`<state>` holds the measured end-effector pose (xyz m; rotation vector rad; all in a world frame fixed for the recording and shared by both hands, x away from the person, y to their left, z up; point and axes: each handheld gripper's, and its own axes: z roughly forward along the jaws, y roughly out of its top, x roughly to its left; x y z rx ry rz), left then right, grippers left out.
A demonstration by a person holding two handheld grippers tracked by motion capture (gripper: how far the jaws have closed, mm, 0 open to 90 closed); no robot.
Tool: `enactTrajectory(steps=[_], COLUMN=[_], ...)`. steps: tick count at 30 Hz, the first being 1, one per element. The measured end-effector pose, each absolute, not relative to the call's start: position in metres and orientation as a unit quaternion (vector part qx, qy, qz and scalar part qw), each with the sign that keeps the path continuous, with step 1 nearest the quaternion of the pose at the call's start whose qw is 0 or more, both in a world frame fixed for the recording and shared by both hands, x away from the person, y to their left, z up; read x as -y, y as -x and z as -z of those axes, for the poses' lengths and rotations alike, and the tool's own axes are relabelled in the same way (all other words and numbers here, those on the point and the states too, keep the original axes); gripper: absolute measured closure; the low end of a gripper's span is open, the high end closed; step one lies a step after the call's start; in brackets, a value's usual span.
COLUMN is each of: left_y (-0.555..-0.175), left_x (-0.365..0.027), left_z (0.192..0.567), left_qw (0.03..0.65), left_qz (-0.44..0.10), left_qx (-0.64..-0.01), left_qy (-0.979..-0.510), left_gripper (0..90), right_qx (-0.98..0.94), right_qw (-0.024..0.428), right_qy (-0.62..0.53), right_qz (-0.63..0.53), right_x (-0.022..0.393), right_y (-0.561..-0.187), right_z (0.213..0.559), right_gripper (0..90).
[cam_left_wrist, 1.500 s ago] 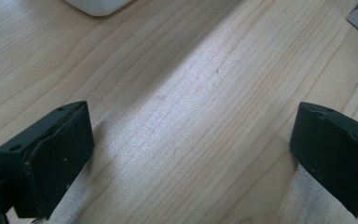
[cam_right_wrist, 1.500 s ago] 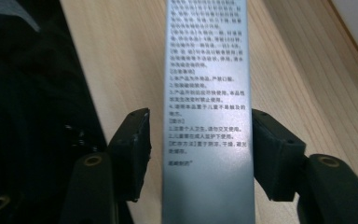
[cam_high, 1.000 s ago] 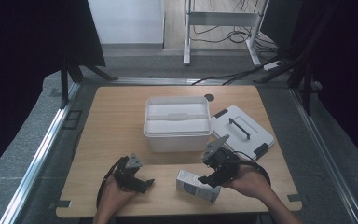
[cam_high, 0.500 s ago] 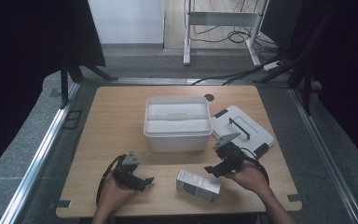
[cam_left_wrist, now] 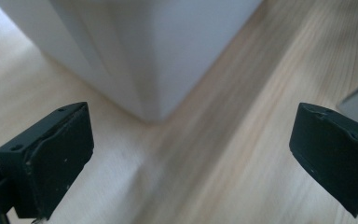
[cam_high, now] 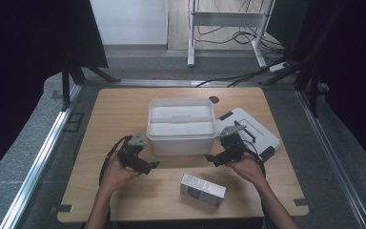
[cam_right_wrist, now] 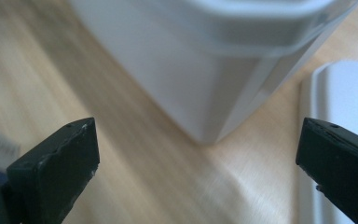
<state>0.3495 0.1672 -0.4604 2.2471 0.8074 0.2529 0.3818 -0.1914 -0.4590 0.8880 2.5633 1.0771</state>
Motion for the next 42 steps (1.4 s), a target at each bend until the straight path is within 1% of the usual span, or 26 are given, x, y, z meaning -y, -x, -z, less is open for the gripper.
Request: enactTrajectory(steps=[8, 10, 12, 14, 19, 25, 34, 42], left_y=[-0.383, -0.387, -0.389, -0.389, -0.384, -0.372, -0.346, -0.325], left_x=[-0.157, -0.154, -0.152, -0.152, -0.151, -0.152, -0.155, -0.154], left_z=[0.451, 0.452, 0.453, 0.453, 0.452, 0.451, 0.451, 0.451], left_qw=[0.362, 0.35, 0.346, 0.343, 0.339, 0.339, 0.345, 0.351], left_qz=[-0.094, -0.101, -0.105, -0.108, -0.107, -0.101, -0.099, -0.094], left_qx=[-0.307, -0.305, -0.305, -0.301, -0.293, -0.286, -0.281, -0.276], left_qy=[-0.875, -0.88, -0.881, -0.883, -0.888, -0.891, -0.89, -0.89], left_gripper=[1.2, 1.3, 1.3, 1.3, 0.0, 0.0, 0.0, 0.0], right_qx=[-0.867, -0.867, -0.87, -0.871, -0.87, -0.875, -0.885, -0.885], right_qw=[0.112, 0.112, 0.112, 0.113, 0.121, 0.103, 0.093, 0.086], right_qy=[-0.293, -0.29, -0.283, -0.283, -0.283, -0.275, -0.257, -0.254], right_qz=[-0.387, -0.388, -0.387, -0.384, -0.385, -0.385, -0.377, -0.38], right_x=[0.184, 0.181, 0.177, 0.175, 0.176, 0.18, 0.18, 0.183], right_y=[-0.404, -0.408, -0.41, -0.412, -0.408, -0.397, -0.369, -0.353], right_z=[0.452, 0.451, 0.452, 0.452, 0.452, 0.449, 0.447, 0.447], right_gripper=[0.0, 0.9, 4.1, 3.9, 7.6, 7.2, 5.5, 4.7])
